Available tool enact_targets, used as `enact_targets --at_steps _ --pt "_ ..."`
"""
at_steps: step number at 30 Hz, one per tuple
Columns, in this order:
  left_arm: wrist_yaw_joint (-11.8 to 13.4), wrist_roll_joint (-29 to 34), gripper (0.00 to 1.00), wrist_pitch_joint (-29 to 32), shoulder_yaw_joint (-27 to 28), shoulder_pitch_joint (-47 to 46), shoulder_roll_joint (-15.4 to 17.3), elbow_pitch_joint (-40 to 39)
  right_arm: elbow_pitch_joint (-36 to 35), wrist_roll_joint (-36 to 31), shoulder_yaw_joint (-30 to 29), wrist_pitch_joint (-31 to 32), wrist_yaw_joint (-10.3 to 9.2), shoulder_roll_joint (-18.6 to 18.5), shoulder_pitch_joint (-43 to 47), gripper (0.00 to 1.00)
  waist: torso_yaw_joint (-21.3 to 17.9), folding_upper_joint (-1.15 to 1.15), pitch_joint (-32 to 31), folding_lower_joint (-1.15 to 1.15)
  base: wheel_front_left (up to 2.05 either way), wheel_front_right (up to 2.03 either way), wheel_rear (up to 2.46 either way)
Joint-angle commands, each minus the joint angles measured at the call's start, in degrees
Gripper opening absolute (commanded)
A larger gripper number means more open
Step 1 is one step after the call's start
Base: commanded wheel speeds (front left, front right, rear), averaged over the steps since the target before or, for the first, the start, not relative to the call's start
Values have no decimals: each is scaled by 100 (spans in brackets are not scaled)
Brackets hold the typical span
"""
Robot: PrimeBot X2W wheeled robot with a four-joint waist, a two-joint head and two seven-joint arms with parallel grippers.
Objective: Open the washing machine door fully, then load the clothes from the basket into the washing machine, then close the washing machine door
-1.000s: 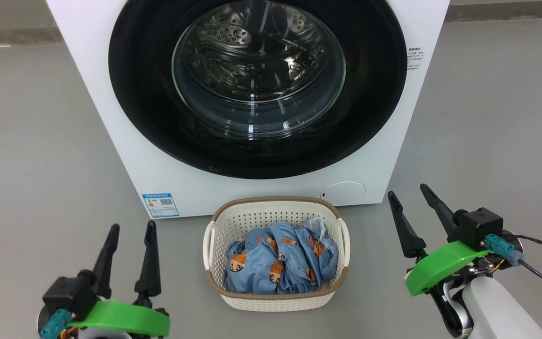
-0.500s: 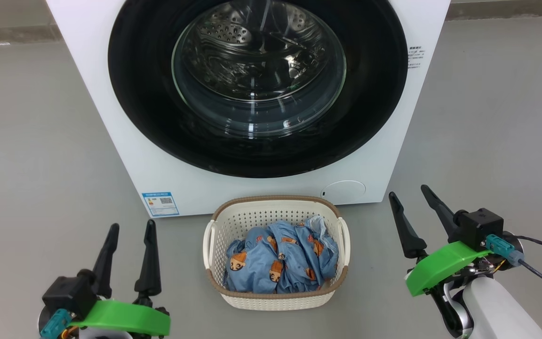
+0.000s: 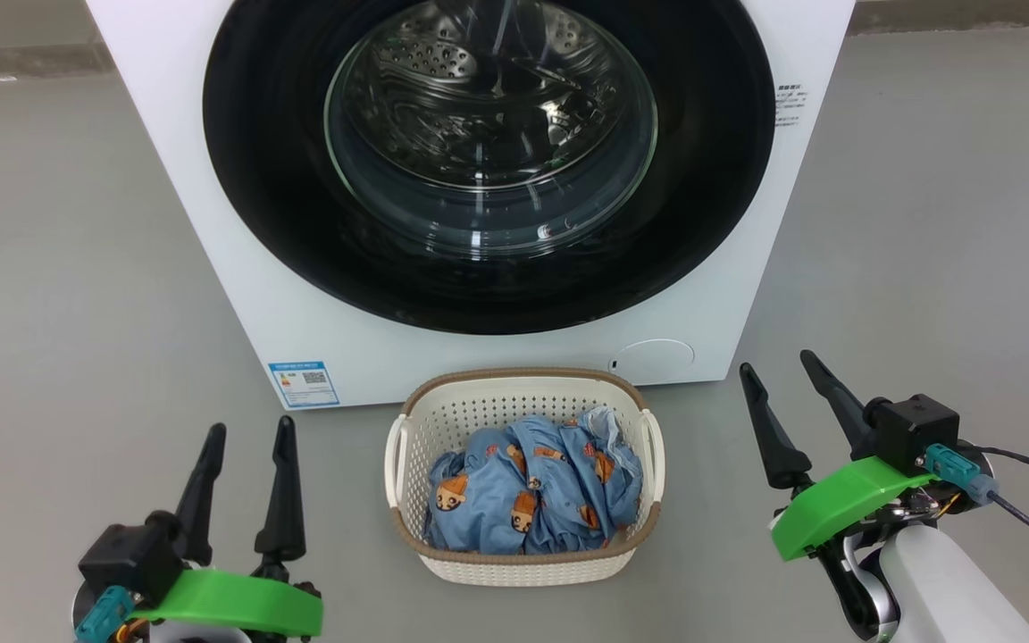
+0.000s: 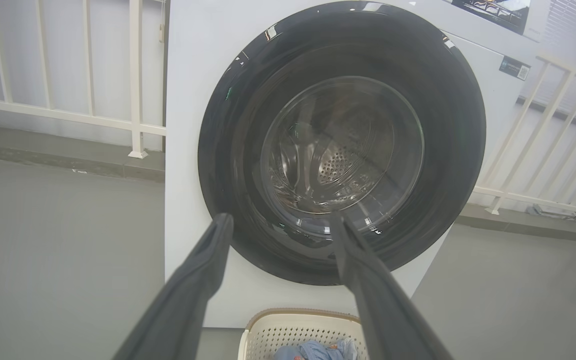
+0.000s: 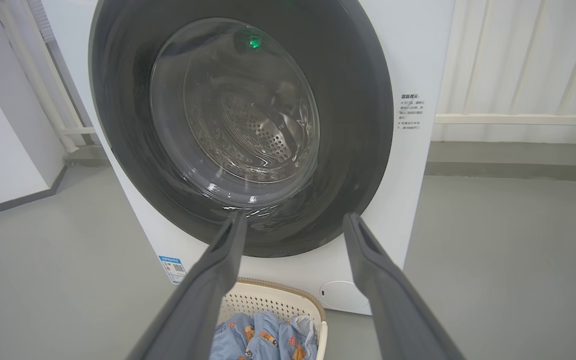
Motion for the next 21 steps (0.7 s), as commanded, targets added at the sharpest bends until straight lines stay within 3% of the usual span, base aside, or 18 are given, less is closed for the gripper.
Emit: enact_targets --at_steps 1,14,21 --pt "-14 77 100 -52 200 -289 75 -113 -129 67 61 -75 32 9 -206 100 4 0 7 0 0 0 0" --pt "-22 133 100 -52 250 -305 138 -139 -128 88 35 -75 32 32 -210 100 -23 0 7 0 1 1 -3" --pt "6 191 100 -52 264 -289 133 -149 -131 99 32 -75 32 31 -200 100 -23 0 -8 0 45 45 -90"
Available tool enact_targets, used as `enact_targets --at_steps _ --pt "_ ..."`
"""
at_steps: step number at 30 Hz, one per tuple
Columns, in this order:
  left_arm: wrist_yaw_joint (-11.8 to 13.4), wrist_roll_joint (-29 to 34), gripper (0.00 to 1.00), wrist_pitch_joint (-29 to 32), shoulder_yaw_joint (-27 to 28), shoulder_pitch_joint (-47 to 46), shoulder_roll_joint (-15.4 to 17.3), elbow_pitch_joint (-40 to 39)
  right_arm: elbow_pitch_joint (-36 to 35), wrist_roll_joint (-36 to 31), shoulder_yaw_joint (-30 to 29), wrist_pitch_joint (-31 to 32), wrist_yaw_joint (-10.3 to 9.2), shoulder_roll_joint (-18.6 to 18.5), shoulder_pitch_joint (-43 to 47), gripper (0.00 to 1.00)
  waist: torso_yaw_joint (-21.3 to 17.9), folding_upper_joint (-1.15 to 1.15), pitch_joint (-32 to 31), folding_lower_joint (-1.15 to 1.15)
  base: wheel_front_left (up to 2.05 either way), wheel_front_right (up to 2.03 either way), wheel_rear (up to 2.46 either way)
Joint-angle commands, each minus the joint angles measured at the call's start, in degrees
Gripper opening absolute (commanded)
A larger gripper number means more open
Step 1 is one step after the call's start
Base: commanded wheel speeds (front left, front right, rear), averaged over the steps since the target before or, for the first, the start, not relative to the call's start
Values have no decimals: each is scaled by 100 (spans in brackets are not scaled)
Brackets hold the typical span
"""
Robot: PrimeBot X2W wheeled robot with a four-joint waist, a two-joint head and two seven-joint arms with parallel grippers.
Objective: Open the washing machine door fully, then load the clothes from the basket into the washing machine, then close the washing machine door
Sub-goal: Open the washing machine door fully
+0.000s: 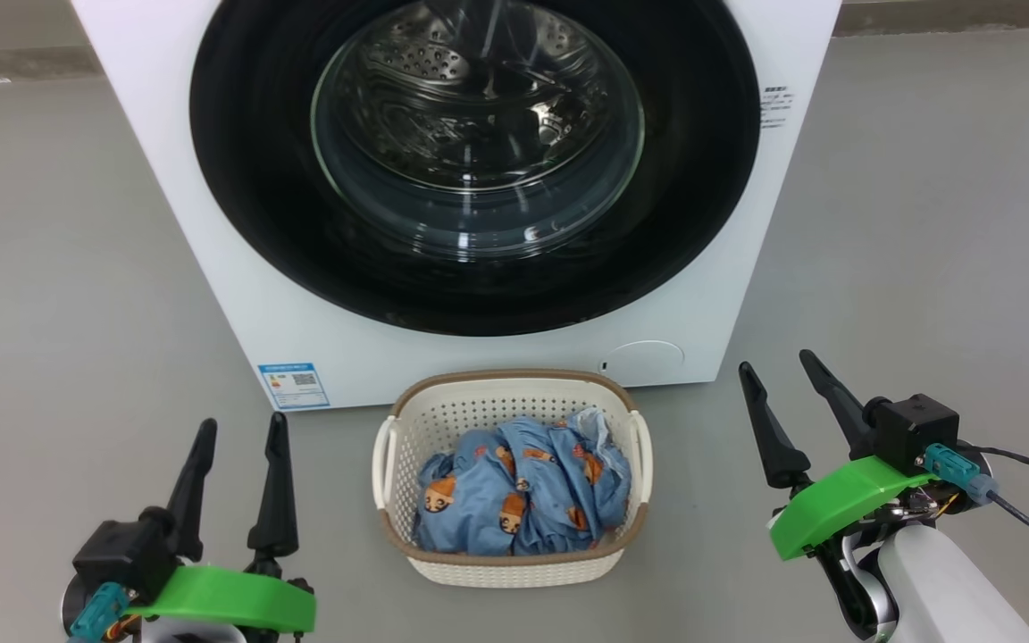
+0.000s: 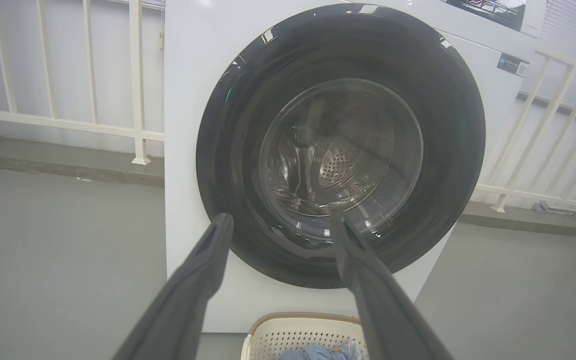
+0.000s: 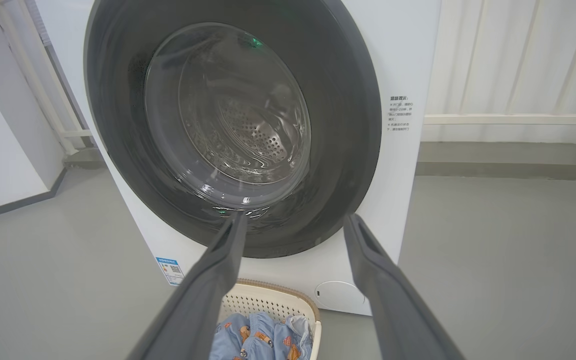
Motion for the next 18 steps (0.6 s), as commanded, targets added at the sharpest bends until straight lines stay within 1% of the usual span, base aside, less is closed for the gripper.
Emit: enact_targets --at_steps 1,8,12,18 --pt "4 39 100 -52 193 -251 108 -146 -130 95 61 -75 32 4 -198 100 3 0 1 0 76 76 -153" --pt "-1 20 100 -52 203 -241 95 -143 -123 102 69 -75 32 10 -197 100 9 0 -3 0 106 106 -213" --pt "-23 -106 100 -52 179 -230 89 -126 -117 110 70 -75 32 15 -197 100 5 0 -9 0 109 109 -218" --pt "-41 -147 100 -52 136 -225 111 -129 -117 122 67 -75 32 26 -193 100 -7 0 -6 0 69 69 -139"
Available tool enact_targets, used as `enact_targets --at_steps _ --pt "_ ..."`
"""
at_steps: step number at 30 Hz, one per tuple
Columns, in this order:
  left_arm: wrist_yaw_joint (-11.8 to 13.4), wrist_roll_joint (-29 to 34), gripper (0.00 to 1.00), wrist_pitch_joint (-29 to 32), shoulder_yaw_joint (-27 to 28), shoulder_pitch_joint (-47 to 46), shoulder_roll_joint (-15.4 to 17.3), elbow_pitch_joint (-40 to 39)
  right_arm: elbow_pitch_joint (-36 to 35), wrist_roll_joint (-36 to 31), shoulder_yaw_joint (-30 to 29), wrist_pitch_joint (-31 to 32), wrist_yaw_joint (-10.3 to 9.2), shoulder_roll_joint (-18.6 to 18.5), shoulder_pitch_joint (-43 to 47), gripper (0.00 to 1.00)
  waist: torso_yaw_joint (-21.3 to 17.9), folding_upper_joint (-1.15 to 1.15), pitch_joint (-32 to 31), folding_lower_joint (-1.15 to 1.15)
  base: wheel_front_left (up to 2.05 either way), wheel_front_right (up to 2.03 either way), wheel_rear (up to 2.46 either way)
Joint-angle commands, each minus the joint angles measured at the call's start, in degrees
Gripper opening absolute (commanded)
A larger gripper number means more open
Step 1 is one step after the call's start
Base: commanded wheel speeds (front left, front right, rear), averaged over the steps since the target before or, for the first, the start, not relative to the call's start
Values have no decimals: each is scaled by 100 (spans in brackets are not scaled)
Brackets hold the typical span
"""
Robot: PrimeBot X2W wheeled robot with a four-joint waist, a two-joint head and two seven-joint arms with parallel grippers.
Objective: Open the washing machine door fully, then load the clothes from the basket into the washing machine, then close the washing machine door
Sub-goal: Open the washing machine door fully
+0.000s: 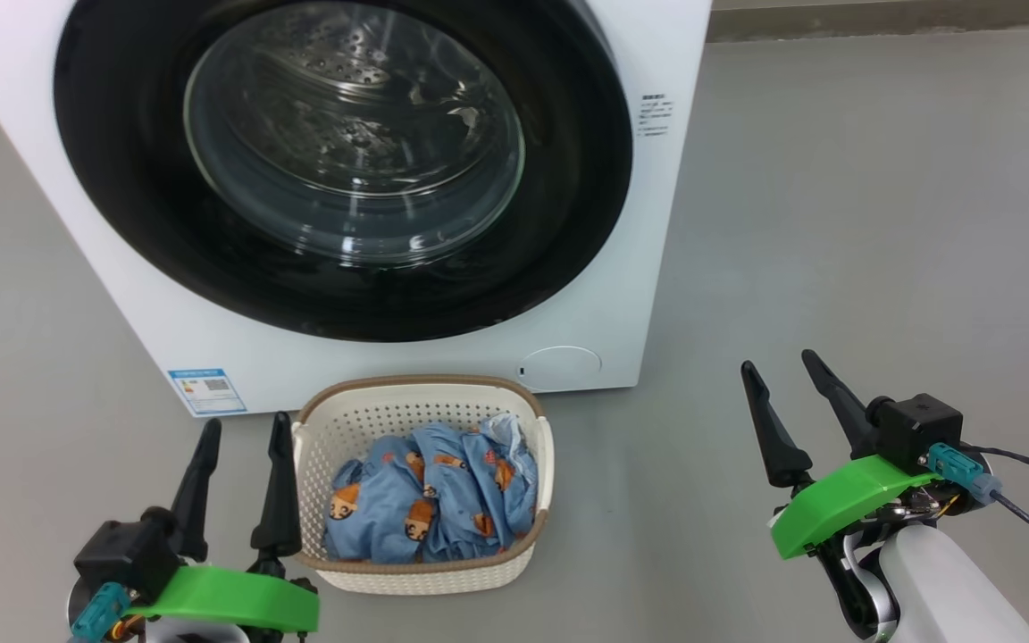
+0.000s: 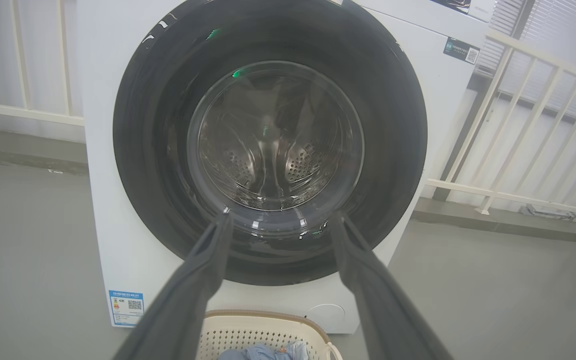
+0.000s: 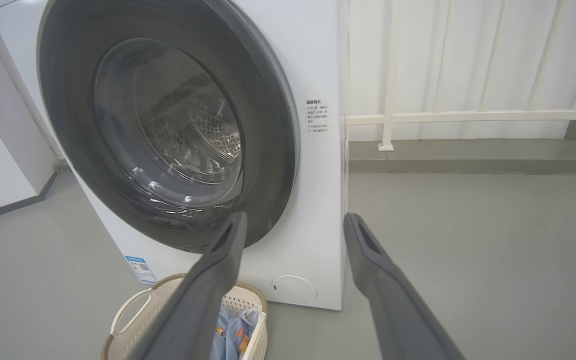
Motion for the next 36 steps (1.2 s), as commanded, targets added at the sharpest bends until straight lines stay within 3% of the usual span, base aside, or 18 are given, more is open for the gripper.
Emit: enact_targets --at_steps 1,36 --pt "-38 -24 100 -52 167 -224 129 -128 -116 26 69 -75 32 30 -192 100 -5 0 0 0 42 42 -84" --pt "-18 62 100 -52 204 -290 122 -90 -182 214 38 -76 32 -13 -258 100 -18 0 148 0 3 3 -5"
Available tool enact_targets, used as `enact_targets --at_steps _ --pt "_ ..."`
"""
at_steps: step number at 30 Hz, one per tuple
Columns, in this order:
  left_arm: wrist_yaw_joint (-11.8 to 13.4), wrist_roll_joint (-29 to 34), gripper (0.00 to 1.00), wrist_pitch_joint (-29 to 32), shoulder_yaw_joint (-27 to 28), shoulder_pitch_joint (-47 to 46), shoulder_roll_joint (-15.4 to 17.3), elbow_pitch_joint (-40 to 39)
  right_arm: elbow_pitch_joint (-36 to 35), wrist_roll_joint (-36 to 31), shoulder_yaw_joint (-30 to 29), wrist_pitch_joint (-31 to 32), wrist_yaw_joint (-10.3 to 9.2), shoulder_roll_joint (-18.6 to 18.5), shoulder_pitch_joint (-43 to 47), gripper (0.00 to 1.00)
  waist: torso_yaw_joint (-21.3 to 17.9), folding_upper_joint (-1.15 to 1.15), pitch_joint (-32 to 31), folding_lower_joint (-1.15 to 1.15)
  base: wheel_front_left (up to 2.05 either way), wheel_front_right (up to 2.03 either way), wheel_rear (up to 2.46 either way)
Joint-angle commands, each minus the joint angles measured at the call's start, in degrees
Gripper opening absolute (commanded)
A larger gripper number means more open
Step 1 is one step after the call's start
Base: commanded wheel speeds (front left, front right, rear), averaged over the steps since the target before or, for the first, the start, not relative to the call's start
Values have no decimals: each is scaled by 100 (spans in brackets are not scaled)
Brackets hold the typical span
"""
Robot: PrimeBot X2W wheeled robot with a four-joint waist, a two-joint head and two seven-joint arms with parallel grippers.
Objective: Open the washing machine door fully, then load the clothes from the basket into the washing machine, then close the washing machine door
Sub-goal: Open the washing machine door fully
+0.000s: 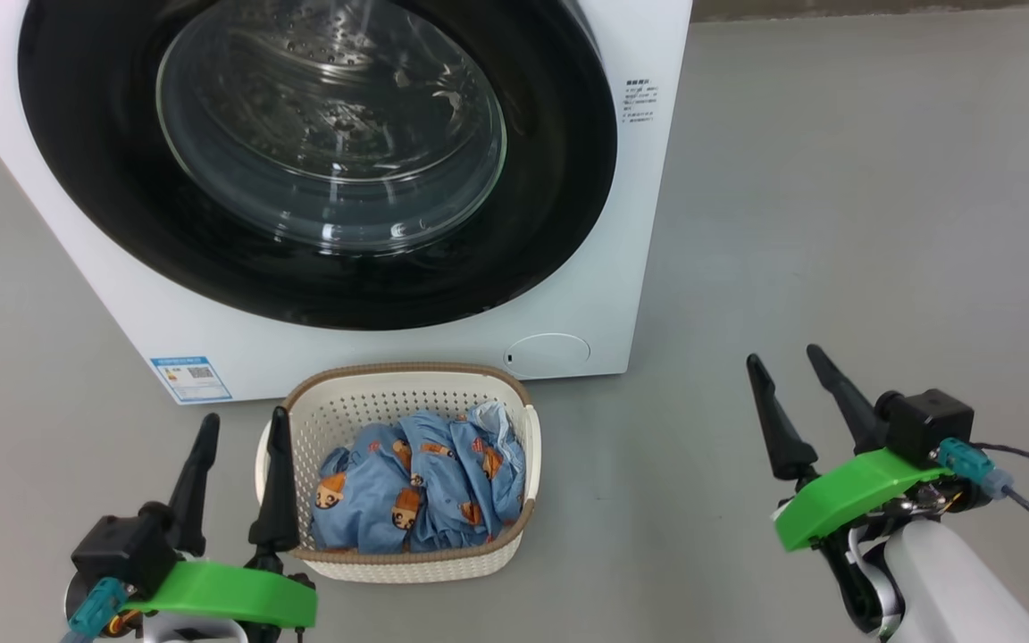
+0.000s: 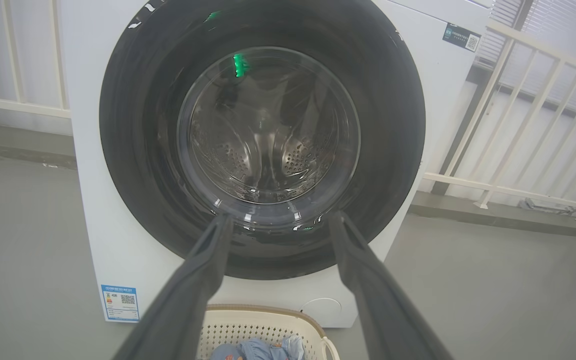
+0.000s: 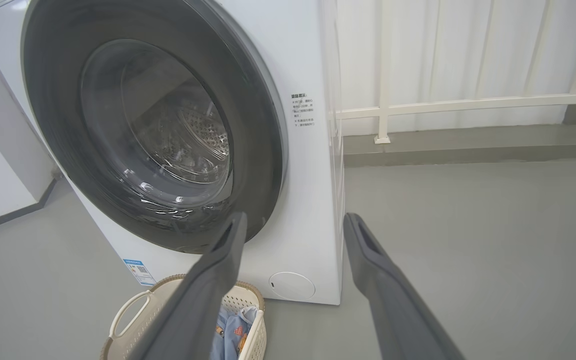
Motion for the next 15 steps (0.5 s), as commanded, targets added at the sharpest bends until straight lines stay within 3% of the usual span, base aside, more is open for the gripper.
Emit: enact_targets --at_steps 1,15 --pt "23 57 100 -52 193 -244 98 -115 -158 45 43 -76 32 -23 -267 100 10 0 29 0 0 0 0" --pt "85 106 100 -52 188 -387 57 -181 -217 307 -107 -76 32 -231 -634 100 231 0 377 0 0 0 0"
